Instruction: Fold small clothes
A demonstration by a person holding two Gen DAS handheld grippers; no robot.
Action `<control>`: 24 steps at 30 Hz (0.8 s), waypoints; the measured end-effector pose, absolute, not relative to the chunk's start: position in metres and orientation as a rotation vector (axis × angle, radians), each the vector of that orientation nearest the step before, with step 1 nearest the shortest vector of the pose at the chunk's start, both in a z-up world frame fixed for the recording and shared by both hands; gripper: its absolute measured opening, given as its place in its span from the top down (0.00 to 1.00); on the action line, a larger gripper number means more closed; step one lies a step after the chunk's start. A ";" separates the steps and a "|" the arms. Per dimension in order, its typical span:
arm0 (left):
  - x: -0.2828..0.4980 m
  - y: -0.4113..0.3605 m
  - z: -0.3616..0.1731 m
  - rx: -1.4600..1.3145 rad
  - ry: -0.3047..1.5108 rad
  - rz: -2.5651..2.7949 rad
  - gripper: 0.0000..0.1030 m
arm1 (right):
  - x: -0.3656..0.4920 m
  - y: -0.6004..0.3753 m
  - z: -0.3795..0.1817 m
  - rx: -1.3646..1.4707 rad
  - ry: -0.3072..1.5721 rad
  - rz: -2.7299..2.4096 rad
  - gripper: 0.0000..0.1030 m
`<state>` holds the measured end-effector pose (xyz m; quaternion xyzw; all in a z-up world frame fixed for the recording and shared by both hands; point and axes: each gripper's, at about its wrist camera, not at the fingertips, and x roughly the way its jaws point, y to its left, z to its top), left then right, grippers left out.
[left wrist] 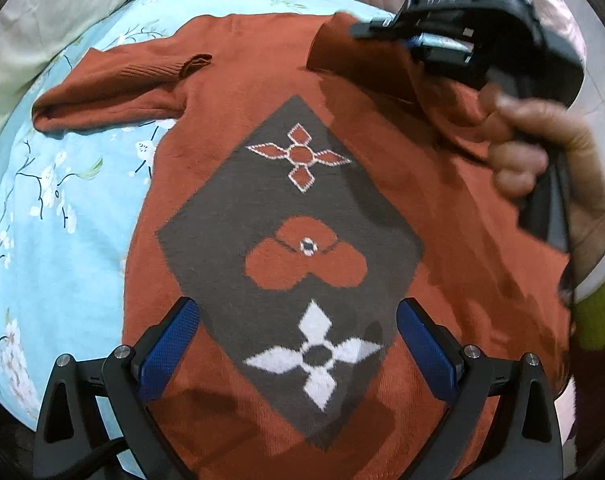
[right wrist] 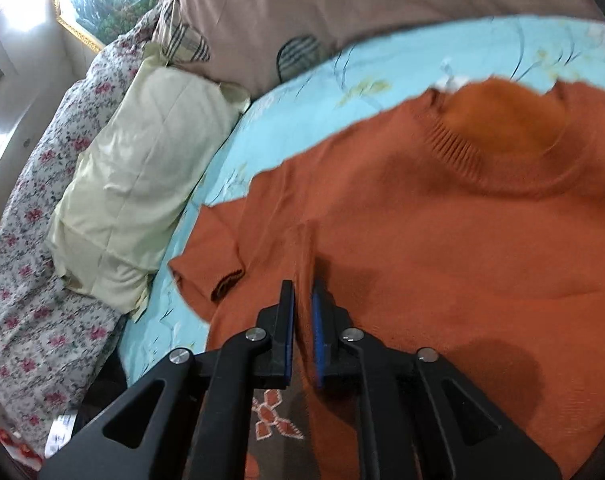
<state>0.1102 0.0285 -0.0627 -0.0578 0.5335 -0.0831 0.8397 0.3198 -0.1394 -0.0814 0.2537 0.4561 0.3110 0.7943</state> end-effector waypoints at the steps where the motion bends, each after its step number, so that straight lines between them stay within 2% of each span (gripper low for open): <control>1: 0.112 0.030 -0.063 -0.134 1.127 -0.182 0.03 | 0.318 -0.140 -0.081 0.548 0.991 0.675 0.85; 5: 0.131 0.034 -0.059 -0.172 1.105 -0.217 0.03 | 0.297 -0.161 -0.070 0.541 0.940 0.647 0.68; 14: 0.231 0.034 -0.049 -0.315 1.057 -0.370 0.03 | 0.222 -0.251 -0.048 0.633 0.836 0.462 0.67; 20: 0.314 0.016 -0.070 -0.331 1.133 -0.528 0.07 | 0.177 -0.301 -0.054 0.704 0.811 0.315 0.66; 21: 0.321 0.010 -0.071 -0.313 1.126 -0.552 0.13 | 0.172 -0.310 -0.056 0.717 0.804 0.286 0.66; 23: 0.327 0.002 -0.071 -0.278 1.119 -0.576 0.35 | 0.167 -0.324 -0.058 0.733 0.796 0.244 0.66; 24: 0.327 -0.002 -0.071 -0.263 1.118 -0.596 0.64 | 0.165 -0.330 -0.059 0.734 0.798 0.224 0.66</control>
